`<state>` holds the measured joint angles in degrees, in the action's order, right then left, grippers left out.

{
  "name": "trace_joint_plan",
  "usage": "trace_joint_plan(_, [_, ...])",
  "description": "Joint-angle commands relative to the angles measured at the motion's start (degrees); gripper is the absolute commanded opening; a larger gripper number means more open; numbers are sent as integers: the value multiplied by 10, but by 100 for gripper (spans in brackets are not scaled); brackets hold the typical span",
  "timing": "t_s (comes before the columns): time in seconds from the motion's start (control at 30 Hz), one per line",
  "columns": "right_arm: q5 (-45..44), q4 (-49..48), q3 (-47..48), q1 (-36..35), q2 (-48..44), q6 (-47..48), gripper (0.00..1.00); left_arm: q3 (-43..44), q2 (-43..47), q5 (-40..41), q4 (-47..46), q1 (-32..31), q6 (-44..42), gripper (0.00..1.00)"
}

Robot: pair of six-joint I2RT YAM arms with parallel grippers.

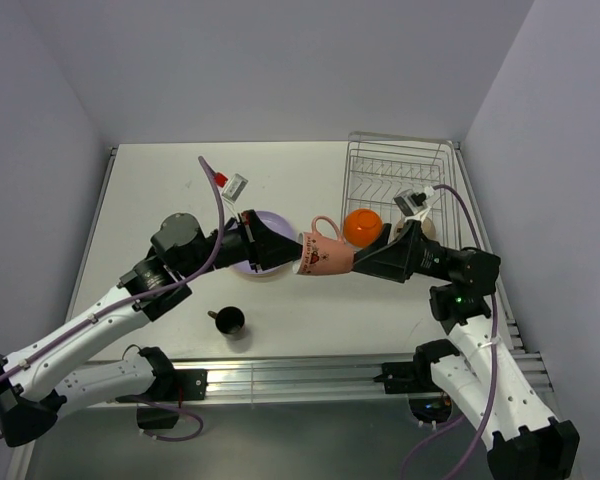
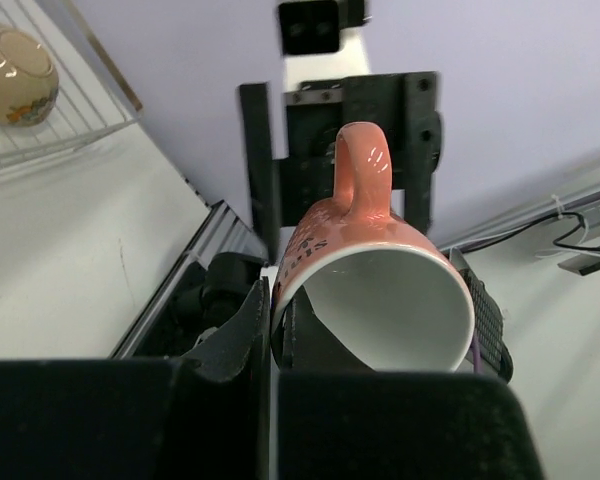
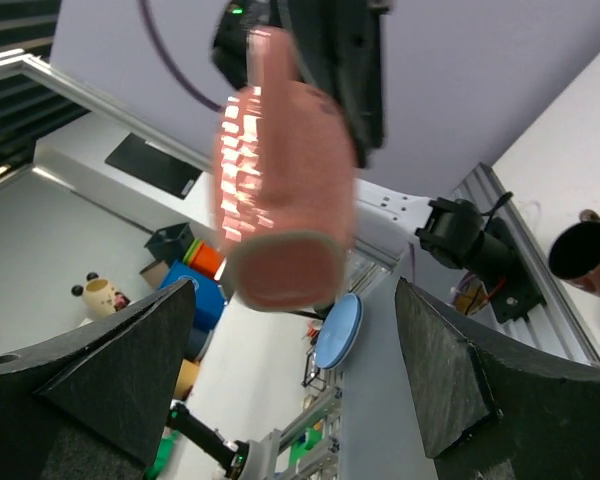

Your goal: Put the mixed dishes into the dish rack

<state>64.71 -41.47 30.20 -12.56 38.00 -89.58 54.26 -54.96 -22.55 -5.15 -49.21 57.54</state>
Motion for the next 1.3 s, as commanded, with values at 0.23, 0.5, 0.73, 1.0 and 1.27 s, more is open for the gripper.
trace_joint_plan(0.23, [-10, -75, 49, -9, -18, -42, 87, -16, 0, -7, -41, -3, 6, 0])
trace_joint_plan(0.5, [-19, -61, 43, -18, -13, -17, 86, -21, -4, -17, -64, -3, 20, 0])
trace_joint_plan(0.73, [-42, -37, 56, -42, 1, 22, 82, -41, -16, -32, -108, -4, 45, 0])
trace_joint_plan(1.0, [-64, -1, 70, -55, 7, 69, 74, -50, -22, -28, -129, -4, 60, 0])
trace_joint_plan(1.27, [-75, -23, 70, -57, 19, 59, 70, -57, -30, -33, -141, -4, 62, 0])
